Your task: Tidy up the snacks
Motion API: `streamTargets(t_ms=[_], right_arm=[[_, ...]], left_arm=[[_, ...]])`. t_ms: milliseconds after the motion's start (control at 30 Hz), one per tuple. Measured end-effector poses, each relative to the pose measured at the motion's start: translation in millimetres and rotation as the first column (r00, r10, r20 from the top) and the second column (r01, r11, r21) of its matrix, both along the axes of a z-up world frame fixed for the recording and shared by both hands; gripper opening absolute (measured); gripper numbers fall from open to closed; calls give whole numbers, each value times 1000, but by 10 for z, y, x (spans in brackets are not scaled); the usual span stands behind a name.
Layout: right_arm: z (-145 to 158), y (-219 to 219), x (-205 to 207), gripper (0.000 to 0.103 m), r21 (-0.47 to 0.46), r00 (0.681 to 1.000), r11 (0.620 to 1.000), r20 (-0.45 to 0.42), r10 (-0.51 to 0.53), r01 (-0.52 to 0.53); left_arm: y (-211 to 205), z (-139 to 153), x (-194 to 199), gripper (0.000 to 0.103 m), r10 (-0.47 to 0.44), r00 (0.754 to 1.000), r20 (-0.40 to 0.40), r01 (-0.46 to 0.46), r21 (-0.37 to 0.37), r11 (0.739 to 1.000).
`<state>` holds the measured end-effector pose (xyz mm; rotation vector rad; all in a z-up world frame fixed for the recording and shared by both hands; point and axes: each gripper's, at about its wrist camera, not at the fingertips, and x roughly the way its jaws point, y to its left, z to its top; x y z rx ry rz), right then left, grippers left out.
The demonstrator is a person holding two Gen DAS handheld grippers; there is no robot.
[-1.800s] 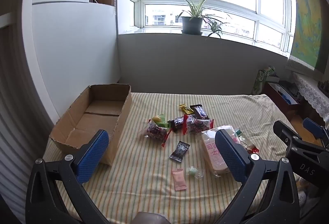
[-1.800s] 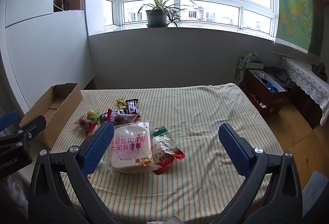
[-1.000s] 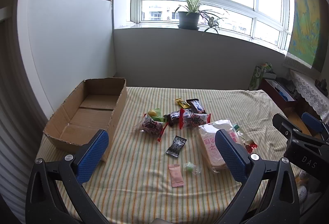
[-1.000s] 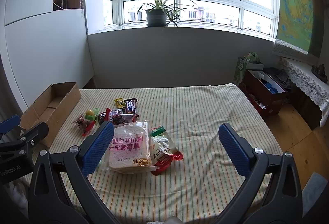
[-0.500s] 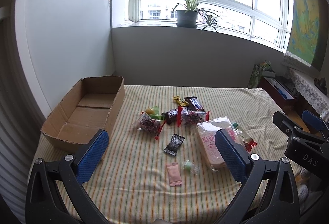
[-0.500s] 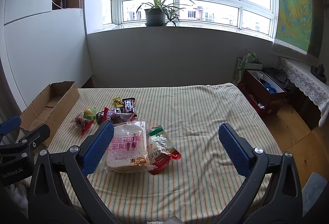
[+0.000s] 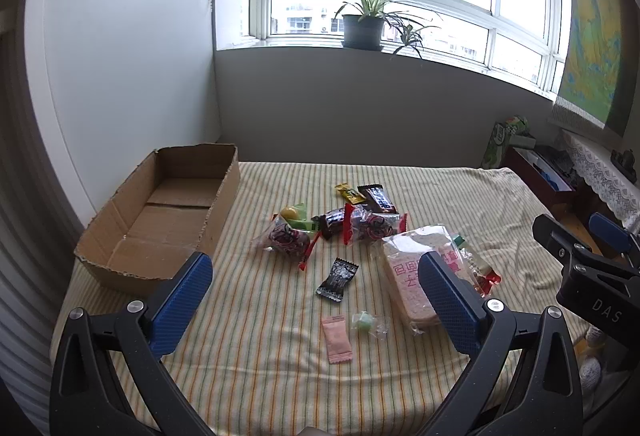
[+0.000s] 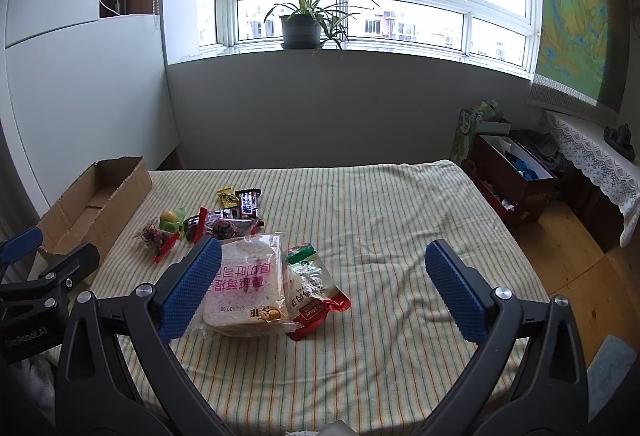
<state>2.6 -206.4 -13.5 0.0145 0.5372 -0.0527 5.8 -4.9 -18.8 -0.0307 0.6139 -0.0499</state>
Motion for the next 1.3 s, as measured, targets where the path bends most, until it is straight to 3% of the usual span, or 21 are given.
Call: streamTargets(t_ms=[900, 1267, 1300], right_arm=[[-31, -82, 24, 103, -5, 1000, 1000, -4, 1, -1], [-168, -90, 158, 103, -14, 999, 1000, -33, 16, -16], [-185, -97, 175, 98, -10, 999, 1000, -39, 22, -22]], left_arm=[[-28, -26, 45, 98, -17, 1000, -7, 17, -17, 1000], [-53, -176, 162, 93, -35, 998, -53, 33, -34, 999], [-46, -199, 176, 92, -38, 997, -60, 36, -39, 999]])
